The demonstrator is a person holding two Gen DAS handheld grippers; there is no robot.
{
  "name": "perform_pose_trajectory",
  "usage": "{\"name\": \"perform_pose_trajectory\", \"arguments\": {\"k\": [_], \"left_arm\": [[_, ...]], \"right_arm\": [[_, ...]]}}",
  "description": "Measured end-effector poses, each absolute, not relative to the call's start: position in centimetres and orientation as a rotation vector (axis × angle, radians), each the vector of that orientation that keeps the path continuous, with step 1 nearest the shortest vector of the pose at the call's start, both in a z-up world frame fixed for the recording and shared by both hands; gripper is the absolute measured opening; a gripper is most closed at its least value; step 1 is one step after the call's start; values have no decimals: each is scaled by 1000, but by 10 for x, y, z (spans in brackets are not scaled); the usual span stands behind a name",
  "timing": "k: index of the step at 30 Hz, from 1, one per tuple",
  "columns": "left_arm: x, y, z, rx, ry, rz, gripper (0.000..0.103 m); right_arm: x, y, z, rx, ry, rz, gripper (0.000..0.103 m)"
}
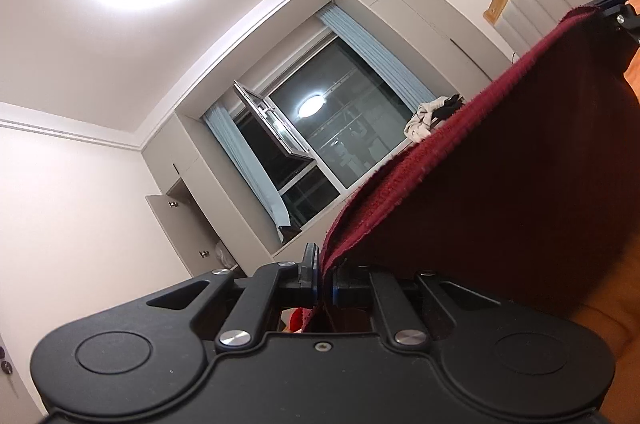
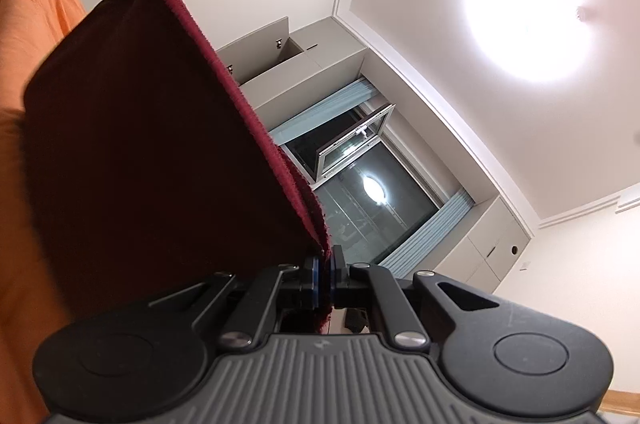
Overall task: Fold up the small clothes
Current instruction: 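Carry the raised hem with both grippers over the shirt toward the collar, then lower the hem onto the shirt and open both grippers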
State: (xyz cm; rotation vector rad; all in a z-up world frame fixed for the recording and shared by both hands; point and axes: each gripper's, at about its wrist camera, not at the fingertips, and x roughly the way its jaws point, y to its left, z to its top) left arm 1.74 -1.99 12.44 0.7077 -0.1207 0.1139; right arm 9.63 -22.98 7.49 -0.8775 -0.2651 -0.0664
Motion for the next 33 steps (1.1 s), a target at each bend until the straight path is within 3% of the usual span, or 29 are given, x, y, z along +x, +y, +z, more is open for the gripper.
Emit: {"name": "perform_pose_trajectory", "arguments": {"k": [7, 18, 28, 33], "left_arm": [[104, -18, 129, 649, -75, 125, 10], [255, 3, 97, 585, 144, 122, 12], [330, 39, 57, 429, 387, 54, 13], [329, 47, 48, 417, 408, 48, 20]], "right_arm": [[196, -232, 76, -876, -209, -32, 5], [340, -229, 39, -831, -16, 38, 5], [377, -234, 4, -803, 126, 105, 14], [378, -234, 8, -768, 146, 121, 17]]}}
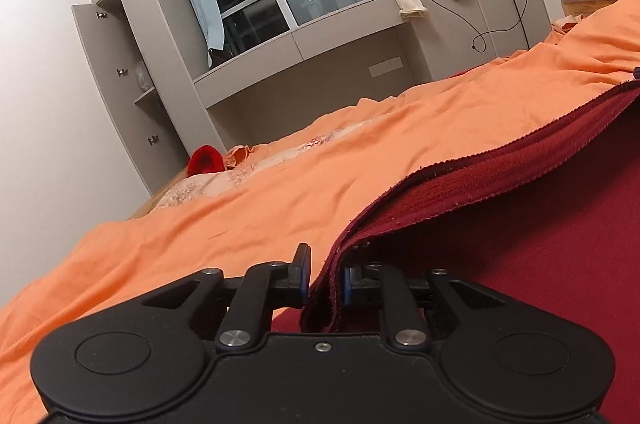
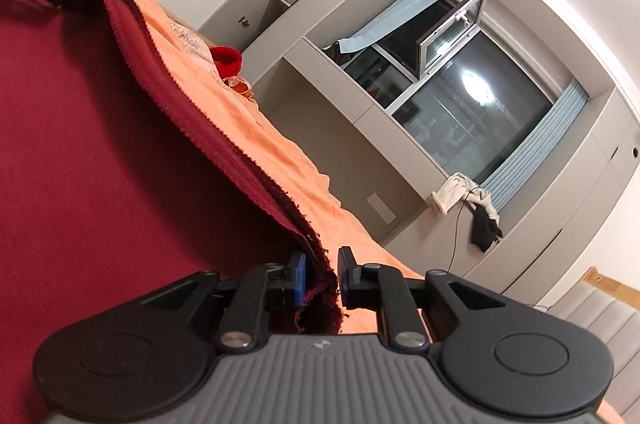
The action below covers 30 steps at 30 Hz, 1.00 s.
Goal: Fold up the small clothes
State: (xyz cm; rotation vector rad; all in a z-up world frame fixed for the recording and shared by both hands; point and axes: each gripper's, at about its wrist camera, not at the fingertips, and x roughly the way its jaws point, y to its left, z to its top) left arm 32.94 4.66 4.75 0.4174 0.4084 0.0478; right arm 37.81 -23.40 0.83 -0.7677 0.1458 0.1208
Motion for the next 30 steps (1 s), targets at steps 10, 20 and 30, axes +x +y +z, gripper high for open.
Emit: {"name": "perform_pose_trajectory", "arguments": {"k": [10, 20, 30], "left_arm": [[319, 73, 59, 242, 417, -8, 81], [322, 124, 52, -4, 547, 3, 77], [322, 110, 49, 15, 538, -95, 75]], "right_arm": [[378, -243, 23, -728, 174, 125, 78], [397, -319, 66, -268, 339, 276, 97], [405, -339, 69, -153, 454, 357, 102]]}}
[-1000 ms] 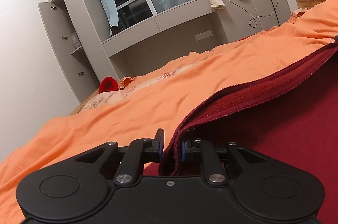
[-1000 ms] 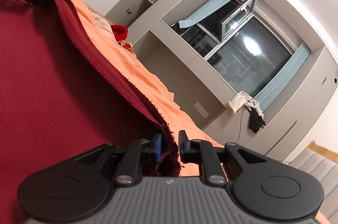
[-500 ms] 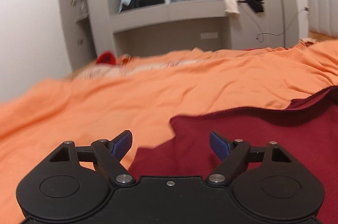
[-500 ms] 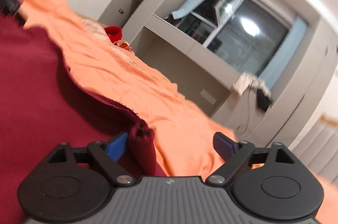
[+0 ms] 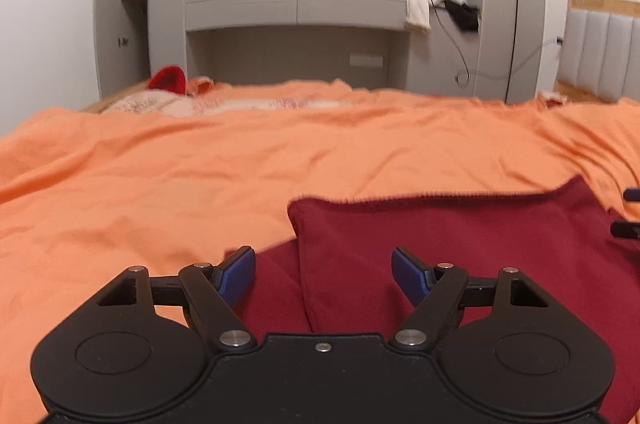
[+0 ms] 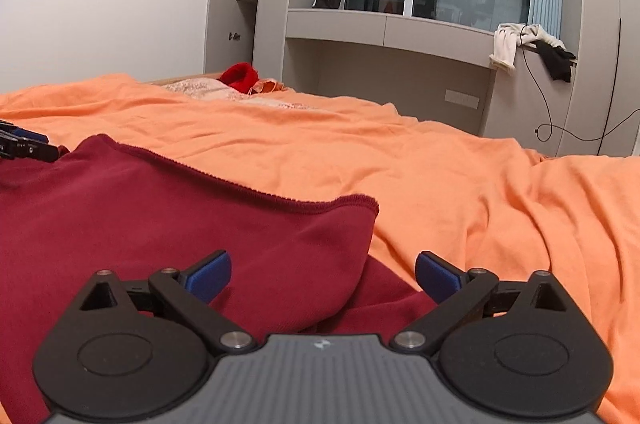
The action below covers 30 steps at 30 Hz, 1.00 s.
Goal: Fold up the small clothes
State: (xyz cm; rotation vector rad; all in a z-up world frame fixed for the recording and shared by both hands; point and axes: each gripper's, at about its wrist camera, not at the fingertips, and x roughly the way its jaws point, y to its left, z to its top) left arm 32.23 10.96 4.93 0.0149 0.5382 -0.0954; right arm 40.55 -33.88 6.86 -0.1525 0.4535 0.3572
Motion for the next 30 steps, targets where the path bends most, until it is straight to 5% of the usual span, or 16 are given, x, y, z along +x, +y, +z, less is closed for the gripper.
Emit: {"name": "perform_pose_trajectory", "arguments": {"k": [2, 4, 5, 14, 16, 25, 30], "left_arm": [[326, 109, 45, 12, 571, -89, 60], [331, 112, 41, -13, 606, -70, 31], [334, 114, 39, -32, 623, -60, 28], [345, 113, 33, -69, 676, -54, 33], [345, 113, 34, -83, 671, -57, 6], [320, 115, 52, -100, 510, 80, 4], [328, 119, 39, -69, 596, 119, 4]], "right_arm": [[408, -340, 67, -152, 464, 349, 102], [400, -339, 62, -145, 471, 332, 102], [402, -340, 62, -140, 473, 323, 102], [401, -353, 61, -63, 473, 274, 102], [400, -353, 63, -49, 467, 264, 102], [386, -368, 65, -4, 440, 201, 102], [381, -374, 63, -10, 448, 170, 103]]}}
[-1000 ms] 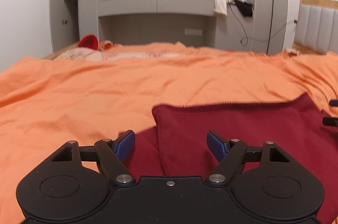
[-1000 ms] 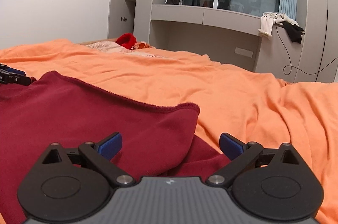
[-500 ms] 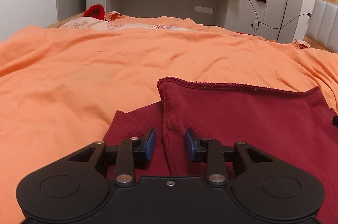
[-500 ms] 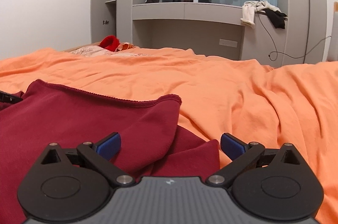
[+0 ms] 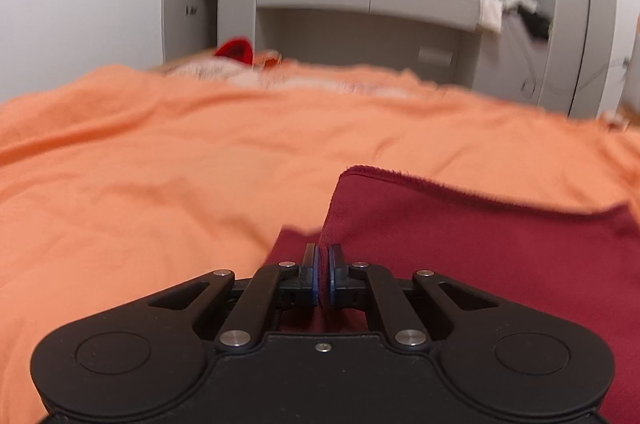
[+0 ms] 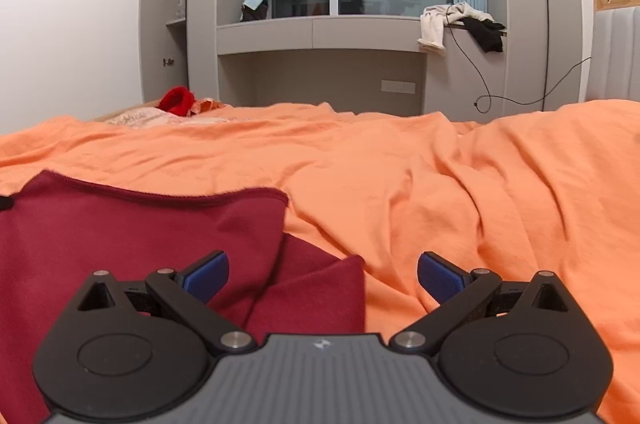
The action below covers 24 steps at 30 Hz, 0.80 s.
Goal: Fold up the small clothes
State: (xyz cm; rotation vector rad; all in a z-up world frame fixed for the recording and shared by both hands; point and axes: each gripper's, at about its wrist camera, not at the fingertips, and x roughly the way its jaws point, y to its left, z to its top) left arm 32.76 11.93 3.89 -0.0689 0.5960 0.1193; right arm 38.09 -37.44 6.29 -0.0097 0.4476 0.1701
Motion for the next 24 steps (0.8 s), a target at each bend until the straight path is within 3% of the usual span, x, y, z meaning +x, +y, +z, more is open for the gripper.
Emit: {"name": "perform_pose_trajectory", "arguments": {"k": [6, 9, 11, 16, 21, 24], "left_arm": [[328, 116, 34, -33, 605, 106, 8], [325, 118, 35, -49, 606, 116, 20], [323, 118, 39, -57, 598, 131, 34], [309, 119, 50, -76, 527, 167, 87], [287, 122, 62, -133, 451, 123, 102], [274, 124, 64, -190, 427, 103, 102]], "right_arm": [[378, -372, 59, -37, 469, 146, 103], [375, -368, 60, -61, 463, 127, 103], [372, -367, 62, -78, 441, 103, 103], [363, -360, 70, -101, 353, 61, 103], [350, -353, 83, -59, 266, 51, 103], [337, -343, 94, -53, 193, 92, 103]]}}
